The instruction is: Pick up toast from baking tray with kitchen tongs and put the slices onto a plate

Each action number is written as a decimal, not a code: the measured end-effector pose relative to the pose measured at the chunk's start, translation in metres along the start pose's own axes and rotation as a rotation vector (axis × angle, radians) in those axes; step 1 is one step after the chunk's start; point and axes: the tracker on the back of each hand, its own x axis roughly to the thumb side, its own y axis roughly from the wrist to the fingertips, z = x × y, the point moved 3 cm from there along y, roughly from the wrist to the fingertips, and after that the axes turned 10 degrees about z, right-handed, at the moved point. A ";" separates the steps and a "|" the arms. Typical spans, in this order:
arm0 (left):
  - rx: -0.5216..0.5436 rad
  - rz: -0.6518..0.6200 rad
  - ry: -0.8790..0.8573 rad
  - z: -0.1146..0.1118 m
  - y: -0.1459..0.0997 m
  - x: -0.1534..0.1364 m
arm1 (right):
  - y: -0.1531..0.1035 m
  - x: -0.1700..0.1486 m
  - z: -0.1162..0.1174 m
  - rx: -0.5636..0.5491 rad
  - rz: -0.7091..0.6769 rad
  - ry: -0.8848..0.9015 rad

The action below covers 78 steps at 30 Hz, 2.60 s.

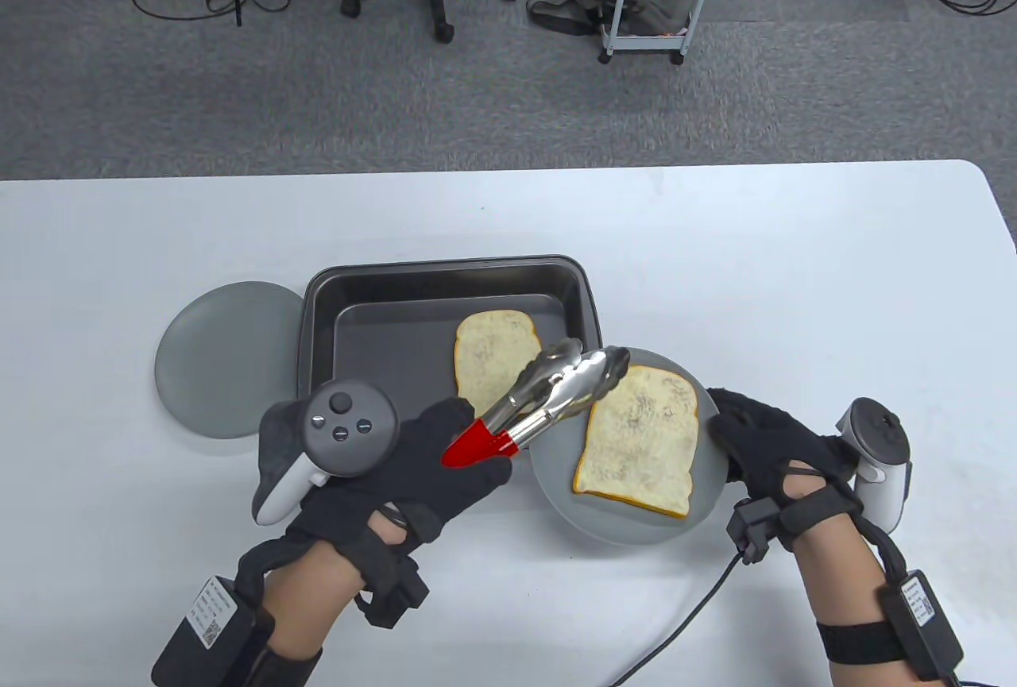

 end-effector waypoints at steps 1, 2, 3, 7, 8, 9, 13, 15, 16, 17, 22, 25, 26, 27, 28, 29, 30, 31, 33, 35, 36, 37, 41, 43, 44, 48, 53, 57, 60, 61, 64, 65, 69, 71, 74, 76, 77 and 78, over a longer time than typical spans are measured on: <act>0.032 0.021 -0.004 0.008 0.001 -0.006 | 0.000 0.000 0.000 0.000 -0.001 -0.001; 0.069 0.045 -0.008 0.015 0.004 -0.013 | 0.000 0.000 -0.001 0.002 -0.001 -0.001; 0.088 0.064 -0.006 0.018 0.005 -0.019 | 0.000 0.000 -0.001 0.002 -0.002 -0.001; 0.113 0.203 0.051 0.026 0.019 -0.054 | 0.000 0.001 -0.002 0.003 -0.005 0.004; 0.111 0.222 0.055 0.026 0.021 -0.059 | 0.000 0.001 -0.002 0.004 -0.004 0.004; 0.116 0.253 0.061 0.025 0.024 -0.067 | 0.000 0.001 -0.002 0.005 -0.003 0.005; 0.096 0.332 0.141 0.017 0.034 -0.088 | 0.000 0.001 -0.003 0.005 -0.003 0.003; 0.049 0.367 0.180 0.010 0.040 -0.095 | 0.000 0.001 -0.003 0.004 -0.002 0.002; 0.027 0.383 0.202 0.006 0.043 -0.099 | 0.000 0.001 -0.004 0.004 -0.002 0.002; 0.019 0.393 0.219 0.004 0.044 -0.101 | 0.000 0.001 -0.004 0.003 -0.002 0.001; -0.049 0.424 0.260 -0.009 0.054 -0.109 | 0.000 0.002 -0.005 0.000 -0.001 -0.004; -0.061 0.434 0.259 -0.014 0.058 -0.109 | 0.000 0.002 -0.006 -0.002 -0.002 -0.007; -0.058 0.436 0.261 -0.014 0.058 -0.109 | 0.000 0.002 -0.006 -0.003 -0.002 -0.008; -0.064 0.436 0.267 -0.016 0.060 -0.109 | 0.000 0.002 -0.006 -0.003 -0.002 -0.009; -0.074 0.436 0.266 -0.017 0.062 -0.109 | 0.000 0.002 -0.006 -0.002 -0.002 -0.010; -0.073 0.432 0.259 -0.017 0.062 -0.108 | 0.000 0.002 -0.006 -0.002 -0.002 -0.010; -0.069 0.426 0.251 -0.018 0.063 -0.107 | 0.000 0.002 -0.007 -0.003 -0.003 -0.012; -0.073 0.421 0.256 -0.019 0.064 -0.106 | 0.000 0.002 -0.007 -0.003 -0.003 -0.012; -0.070 0.416 0.263 -0.021 0.065 -0.103 | 0.000 0.002 -0.007 -0.003 -0.002 -0.012; -0.034 0.409 0.293 -0.021 0.067 -0.102 | 0.000 0.002 -0.007 -0.004 -0.002 -0.011; -0.021 0.407 0.313 -0.021 0.068 -0.101 | 0.000 0.003 -0.008 -0.004 -0.002 -0.010; -0.011 0.397 0.326 -0.022 0.069 -0.100 | 0.000 0.003 -0.008 -0.004 -0.002 -0.010; 0.020 0.358 0.344 -0.022 0.070 -0.095 | 0.000 0.003 -0.008 -0.008 -0.002 -0.011; 0.030 0.351 0.345 -0.022 0.070 -0.094 | 0.000 0.003 -0.009 -0.011 -0.002 -0.013; 0.033 0.349 0.343 -0.022 0.070 -0.094 | 0.000 0.003 -0.009 -0.011 -0.003 -0.012; 0.039 0.338 0.330 -0.022 0.068 -0.095 | 0.000 0.003 -0.009 -0.011 -0.005 -0.009; 0.040 0.327 0.288 -0.018 0.064 -0.097 | 0.000 0.003 -0.010 -0.008 -0.006 -0.008; 0.074 0.298 0.227 -0.009 0.058 -0.094 | 0.002 0.002 -0.010 -0.001 0.003 -0.011; 0.106 0.275 0.177 0.002 0.052 -0.090 | 0.002 0.002 -0.010 -0.003 0.006 -0.016; 0.122 0.264 0.160 0.008 0.048 -0.088 | 0.002 0.002 -0.010 0.001 0.007 -0.019; 0.178 0.213 0.145 0.023 0.036 -0.075 | 0.003 0.001 -0.010 0.022 0.014 -0.017; 0.190 0.200 0.136 0.027 0.032 -0.071 | 0.003 0.001 -0.010 0.023 0.014 -0.017; 0.238 0.133 0.114 0.044 0.015 -0.053 | 0.003 0.001 -0.009 0.031 0.017 -0.019; 0.247 0.093 0.088 0.050 0.005 -0.044 | 0.005 0.000 -0.009 0.051 0.026 -0.018; 0.256 0.057 0.096 0.052 -0.005 -0.034 | 0.006 -0.001 -0.009 0.057 0.030 -0.012; 0.270 0.037 0.099 0.051 -0.011 -0.029 | 0.006 -0.001 -0.010 0.057 0.031 -0.013; 0.272 0.027 0.103 0.051 -0.014 -0.027 | 0.006 -0.001 -0.009 0.060 0.032 -0.014; 0.284 0.015 0.107 0.051 -0.017 -0.024 | 0.006 -0.001 -0.009 0.063 0.033 -0.015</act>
